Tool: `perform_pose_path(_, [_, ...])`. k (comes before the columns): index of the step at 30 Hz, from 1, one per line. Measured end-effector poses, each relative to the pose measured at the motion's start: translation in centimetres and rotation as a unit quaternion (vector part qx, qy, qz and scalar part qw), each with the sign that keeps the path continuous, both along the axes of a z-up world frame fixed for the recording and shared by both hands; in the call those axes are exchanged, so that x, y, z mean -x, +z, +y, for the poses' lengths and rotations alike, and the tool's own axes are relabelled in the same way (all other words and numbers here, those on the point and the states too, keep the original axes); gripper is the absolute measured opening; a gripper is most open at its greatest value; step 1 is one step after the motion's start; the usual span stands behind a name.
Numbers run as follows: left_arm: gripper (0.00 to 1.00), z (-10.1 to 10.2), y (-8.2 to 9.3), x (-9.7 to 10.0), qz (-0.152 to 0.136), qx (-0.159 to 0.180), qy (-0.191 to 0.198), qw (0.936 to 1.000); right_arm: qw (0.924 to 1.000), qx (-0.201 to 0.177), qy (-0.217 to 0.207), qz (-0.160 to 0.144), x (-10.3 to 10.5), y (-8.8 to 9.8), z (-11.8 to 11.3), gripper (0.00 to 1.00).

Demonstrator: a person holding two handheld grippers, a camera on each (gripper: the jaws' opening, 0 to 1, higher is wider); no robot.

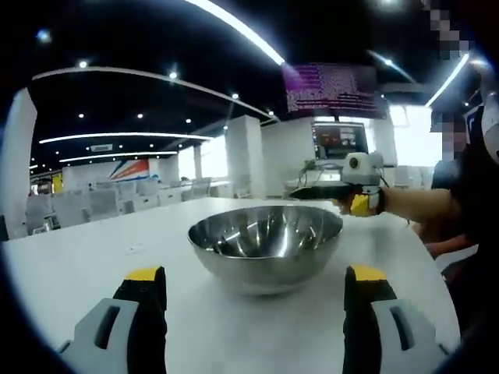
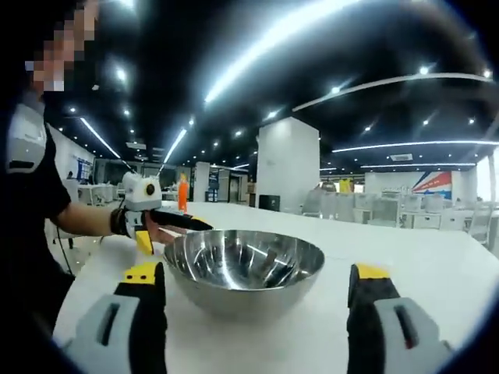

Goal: Pick up the QQ candy scattered on the table and place it into the stainless steel bowl on the table

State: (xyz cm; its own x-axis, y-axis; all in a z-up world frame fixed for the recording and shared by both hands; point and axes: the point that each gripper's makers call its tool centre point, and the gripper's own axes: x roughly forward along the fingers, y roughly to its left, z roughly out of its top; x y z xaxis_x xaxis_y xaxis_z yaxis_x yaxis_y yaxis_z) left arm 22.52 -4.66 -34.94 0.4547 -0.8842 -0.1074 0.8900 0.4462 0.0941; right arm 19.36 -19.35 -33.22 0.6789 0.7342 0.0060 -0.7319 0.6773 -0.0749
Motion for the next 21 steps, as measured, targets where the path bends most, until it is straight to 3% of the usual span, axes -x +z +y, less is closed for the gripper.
perform_pose_path(3, [0.95, -0.9, -0.9, -0.3, 0.008, -0.006, -0.008, 0.9999, 0.9994, 0.008, 0.025, 0.023, -0.5, -1.3, 0.8, 0.95])
perform_pose_path(6, [0.94, -1.9, -1.5, -0.1, 0.008, -0.013, -0.021, 0.9997, 0.9980, 0.016, 0.049, 0.036, -0.8, -2.2, 1.6, 0.88])
perform_pose_path(11, [0.91, -3.3, -0.4, 0.0, -0.003, 0.016, -0.042, 0.9990, 0.9974, -0.002, 0.068, 0.025, -1.2, -1.9, 2.3, 0.97])
perform_pose_path(15, [0.92, -4.1, -0.2, 0.3, -0.013, 0.022, -0.054, 0.9982, 0.9981, 0.028, 0.055, 0.009, -2.0, -2.2, 2.4, 0.92])
perform_pose_path(21, [0.93, -3.8, 0.1, 0.5, -0.018, 0.028, -0.049, 0.9982, 0.9981, 0.024, 0.053, 0.019, -1.9, -2.4, 2.5, 0.91])
